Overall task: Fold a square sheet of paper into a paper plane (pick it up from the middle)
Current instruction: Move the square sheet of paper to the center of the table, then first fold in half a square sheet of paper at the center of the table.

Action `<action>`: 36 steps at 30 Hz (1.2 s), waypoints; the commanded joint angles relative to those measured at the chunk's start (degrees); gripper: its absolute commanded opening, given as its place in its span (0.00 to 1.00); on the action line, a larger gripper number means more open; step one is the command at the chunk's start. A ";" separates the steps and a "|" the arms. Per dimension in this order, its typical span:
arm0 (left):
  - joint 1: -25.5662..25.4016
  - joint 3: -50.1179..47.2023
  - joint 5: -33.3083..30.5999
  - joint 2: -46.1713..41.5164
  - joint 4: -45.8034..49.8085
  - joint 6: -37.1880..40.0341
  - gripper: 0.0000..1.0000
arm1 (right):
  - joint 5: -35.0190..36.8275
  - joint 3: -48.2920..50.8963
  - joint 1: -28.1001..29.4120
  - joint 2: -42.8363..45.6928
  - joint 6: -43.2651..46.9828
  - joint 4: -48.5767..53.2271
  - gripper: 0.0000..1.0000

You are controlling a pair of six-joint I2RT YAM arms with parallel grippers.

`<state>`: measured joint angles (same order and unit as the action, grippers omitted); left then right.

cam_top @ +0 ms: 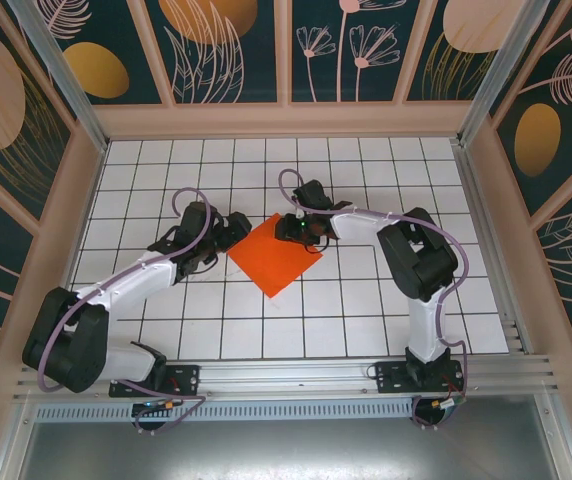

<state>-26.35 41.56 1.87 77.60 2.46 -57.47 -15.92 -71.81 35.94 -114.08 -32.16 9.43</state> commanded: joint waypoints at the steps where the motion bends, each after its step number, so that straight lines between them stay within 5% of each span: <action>1: 0.42 0.35 -2.29 -0.31 2.66 0.86 0.99 | 4.01 2.54 -0.56 0.83 -1.37 4.66 0.47; 9: 0.55 0.91 -1.74 1.54 3.34 2.72 0.99 | 16.02 19.53 -4.23 13.42 -5.44 9.69 0.47; 14: 0.50 1.07 -1.69 1.96 3.28 3.30 0.99 | 19.92 19.40 -5.91 20.09 -1.15 13.51 0.53; 24: 0.51 0.98 -2.14 2.25 3.51 3.49 0.99 | 18.02 10.87 1.16 17.51 17.11 20.98 0.98; 36: 0.56 0.12 -1.76 2.78 3.54 3.16 0.99 | 18.44 9.72 4.56 9.83 18.95 21.11 0.95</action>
<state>-26.13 41.67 0.75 79.99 4.80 -55.11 1.91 -61.34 40.29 -102.61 -14.15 28.60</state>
